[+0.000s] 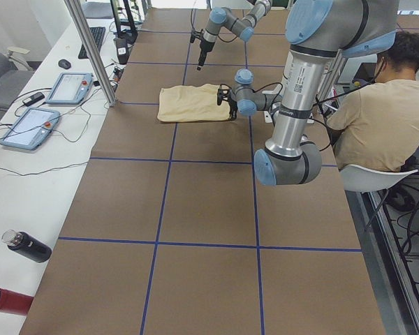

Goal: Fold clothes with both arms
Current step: 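Move both grippers down to the folded shirt's edge nearest the robot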

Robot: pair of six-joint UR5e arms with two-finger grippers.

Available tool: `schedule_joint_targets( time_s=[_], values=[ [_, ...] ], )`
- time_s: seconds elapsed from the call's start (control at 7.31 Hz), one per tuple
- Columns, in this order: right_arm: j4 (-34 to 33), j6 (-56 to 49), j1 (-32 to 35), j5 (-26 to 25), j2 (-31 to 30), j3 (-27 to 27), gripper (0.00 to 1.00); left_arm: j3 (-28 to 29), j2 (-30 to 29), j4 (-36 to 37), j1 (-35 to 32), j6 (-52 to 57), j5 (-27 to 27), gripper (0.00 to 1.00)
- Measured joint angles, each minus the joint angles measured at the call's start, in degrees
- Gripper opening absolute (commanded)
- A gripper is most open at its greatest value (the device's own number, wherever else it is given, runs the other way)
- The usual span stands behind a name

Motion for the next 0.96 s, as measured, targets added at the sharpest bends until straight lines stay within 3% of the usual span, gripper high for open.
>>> schedule_joint_targets(
  time_s=[0.14, 0.27, 0.68, 0.96],
  values=[
    [0.0, 0.0, 0.0, 0.0, -0.1, 0.0, 1.0, 0.0, 0.0, 0.0, 0.0, 0.0, 0.0, 0.11],
    [0.0, -0.1, 0.0, 0.0, -0.1, 0.0, 1.0, 0.1, -0.1, -0.1, 0.0, -0.3, 0.0, 0.0],
    [0.0, 0.5, -0.7, -0.2, 0.0, 0.0, 1.0, -0.2, -0.2, -0.1, 0.0, -1.5, 0.1, 0.0],
    [-0.4, 7.3, -4.0, -3.7, 0.4, 0.1, 0.98, -0.5, -0.2, -0.2, 0.0, -1.6, 0.2, 0.0]
  ],
)
